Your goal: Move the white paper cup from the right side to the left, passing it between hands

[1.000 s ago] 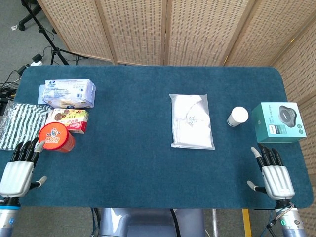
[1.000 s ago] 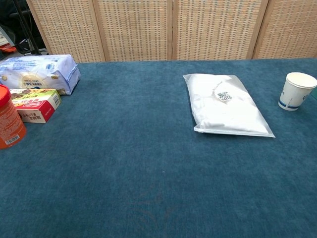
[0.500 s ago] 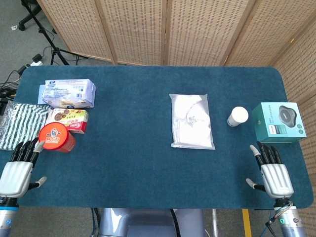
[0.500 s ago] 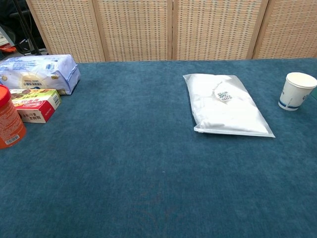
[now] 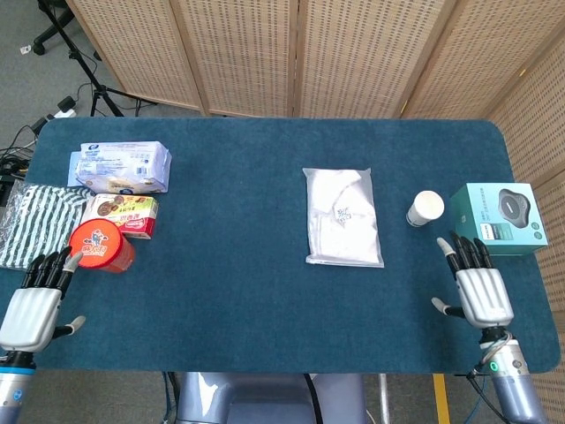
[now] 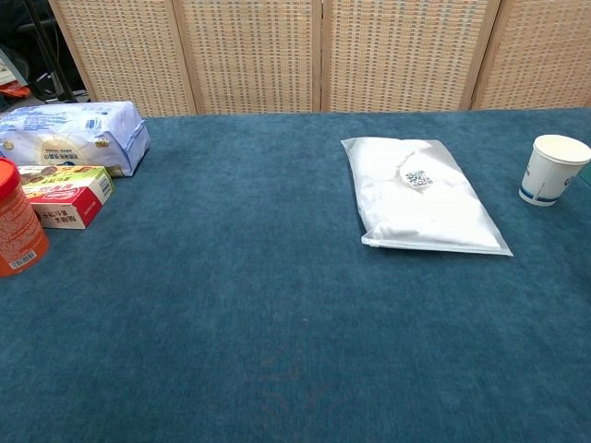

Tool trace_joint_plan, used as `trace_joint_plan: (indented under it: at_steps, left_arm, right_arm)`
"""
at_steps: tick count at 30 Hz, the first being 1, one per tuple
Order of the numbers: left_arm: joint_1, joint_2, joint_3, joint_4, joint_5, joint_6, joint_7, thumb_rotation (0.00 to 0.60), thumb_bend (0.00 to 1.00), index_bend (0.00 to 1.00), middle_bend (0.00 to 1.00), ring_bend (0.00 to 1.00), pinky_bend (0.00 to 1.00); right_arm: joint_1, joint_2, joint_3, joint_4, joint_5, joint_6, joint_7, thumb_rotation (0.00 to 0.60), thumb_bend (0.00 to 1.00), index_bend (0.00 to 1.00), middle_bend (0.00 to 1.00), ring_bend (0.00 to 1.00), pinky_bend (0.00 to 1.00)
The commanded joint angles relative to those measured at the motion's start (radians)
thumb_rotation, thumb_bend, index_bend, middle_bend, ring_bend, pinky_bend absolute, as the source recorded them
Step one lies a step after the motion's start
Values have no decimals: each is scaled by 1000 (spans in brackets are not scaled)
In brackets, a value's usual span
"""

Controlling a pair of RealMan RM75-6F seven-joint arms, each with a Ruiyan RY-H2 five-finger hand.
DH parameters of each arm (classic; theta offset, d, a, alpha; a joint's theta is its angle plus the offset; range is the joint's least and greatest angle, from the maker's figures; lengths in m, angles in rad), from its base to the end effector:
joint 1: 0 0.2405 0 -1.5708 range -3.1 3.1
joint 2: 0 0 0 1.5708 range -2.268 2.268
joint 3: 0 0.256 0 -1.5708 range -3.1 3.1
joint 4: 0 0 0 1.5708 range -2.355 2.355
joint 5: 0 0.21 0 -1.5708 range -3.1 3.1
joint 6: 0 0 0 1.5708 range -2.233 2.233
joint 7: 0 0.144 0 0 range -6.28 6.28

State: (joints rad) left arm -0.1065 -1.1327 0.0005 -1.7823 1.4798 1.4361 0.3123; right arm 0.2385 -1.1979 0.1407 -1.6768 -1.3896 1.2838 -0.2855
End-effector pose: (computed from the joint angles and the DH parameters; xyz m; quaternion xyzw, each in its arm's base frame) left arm -0.2792 0.1727 0.1285 -0.6461 -0.3717 -0.3251 0.5820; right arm -0.2715 -0.2408 0.1185 0.6511 -0.3560 0.3472 0.5733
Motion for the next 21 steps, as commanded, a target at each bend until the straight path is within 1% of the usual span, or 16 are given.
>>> trace_joint_plan:
  at_steps: [1, 2, 4, 7, 9, 10, 13, 17, 21]
  left_arm:
    - [-2, -1, 1, 1, -1, -5, 1, 600, 66, 0, 0, 0, 0]
    - [-3, -2, 0, 3, -4, -9, -1, 600, 67, 0, 0, 0, 0]
    - [-6, -2, -2, 5, -10, -14, -2, 600, 66, 0, 0, 0, 0]
    - [-8, -5, -5, 8, -19, -20, 0, 600, 66, 0, 0, 0, 0]
    - [-12, -8, -6, 11, -25, -29, 1, 600, 65, 0, 0, 0, 0]
    - [-14, -10, -6, 12, -28, -32, 2, 600, 65, 0, 0, 0, 0]
    - [-16, -11, -7, 14, -33, -37, 0, 600, 65, 0, 0, 0, 0]
    - [-18, -11, -10, 16, -46, -44, 2, 600, 65, 0, 0, 0, 0]
    - [-21, -12, -10, 15, -50, -49, 2, 600, 66, 0, 0, 0, 0]
  right_arm:
    - [86, 5, 69, -9, 85, -93, -50, 600, 2, 0, 0, 0, 0]
    - [123, 0, 95, 3, 115, -127, -73, 600, 2, 0, 0, 0, 0]
    - [163, -7, 120, 19, 161, -167, -104, 600, 2, 0, 0, 0, 0]
    - [206, -21, 145, 37, 215, -197, -149, 600, 2, 10, 0, 0, 0]
    - [255, -39, 166, 67, 283, -244, -198, 600, 2, 21, 0, 0, 0]
    - [282, -46, 176, 80, 335, -276, -226, 600, 2, 23, 0, 0, 0]
    - [331, -55, 187, 101, 429, -316, -280, 600, 21, 39, 0, 0, 0]
    - [385, -67, 187, 135, 523, -336, -349, 600, 140, 77, 0, 0, 0]
    - [434, -75, 184, 167, 618, -358, -394, 600, 156, 100, 0, 0, 0]
